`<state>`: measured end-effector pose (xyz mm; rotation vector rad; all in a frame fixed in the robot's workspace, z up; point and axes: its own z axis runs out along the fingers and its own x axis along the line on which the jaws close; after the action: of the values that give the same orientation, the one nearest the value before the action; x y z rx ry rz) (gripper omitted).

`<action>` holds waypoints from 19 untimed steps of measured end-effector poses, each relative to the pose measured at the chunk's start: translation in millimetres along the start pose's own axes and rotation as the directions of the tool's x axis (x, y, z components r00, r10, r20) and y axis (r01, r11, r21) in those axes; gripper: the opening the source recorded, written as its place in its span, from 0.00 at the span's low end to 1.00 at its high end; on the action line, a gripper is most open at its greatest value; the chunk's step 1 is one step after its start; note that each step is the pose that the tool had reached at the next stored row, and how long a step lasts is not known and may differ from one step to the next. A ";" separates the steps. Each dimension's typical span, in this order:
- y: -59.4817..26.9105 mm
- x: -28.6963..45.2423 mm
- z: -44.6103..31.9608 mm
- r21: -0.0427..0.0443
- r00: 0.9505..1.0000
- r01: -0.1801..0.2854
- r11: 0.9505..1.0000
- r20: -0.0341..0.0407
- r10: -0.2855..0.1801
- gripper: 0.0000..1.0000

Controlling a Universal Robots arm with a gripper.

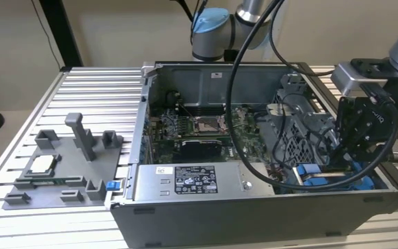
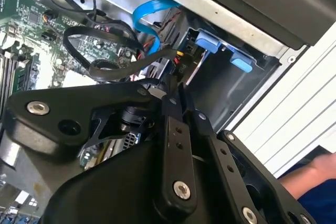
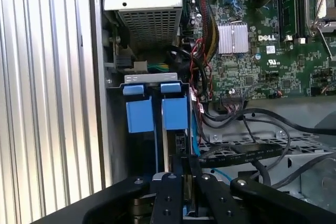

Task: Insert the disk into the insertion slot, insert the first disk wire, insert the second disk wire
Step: 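Insert the second disk wire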

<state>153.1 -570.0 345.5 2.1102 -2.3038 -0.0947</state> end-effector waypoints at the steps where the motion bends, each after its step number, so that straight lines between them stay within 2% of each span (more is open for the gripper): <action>1: 0.0 0.0 0.6 0.001 1.000 0.000 1.000 0.000 0.000 0.00; 11: 0.2 -1.4 6.4 0.002 1.000 0.000 1.000 -0.002 0.000 0.00; 16: -0.1 -1.4 13.1 0.002 1.000 0.000 1.000 -0.003 0.000 0.00; 18: -0.1 -1.6 13.5 0.002 1.000 0.000 1.000 -0.004 0.000 0.00; 19: -0.1 -1.4 13.4 0.002 1.000 0.000 1.000 -0.004 0.000 1.00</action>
<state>152.7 -568.1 332.2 2.1090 -2.3030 -0.0880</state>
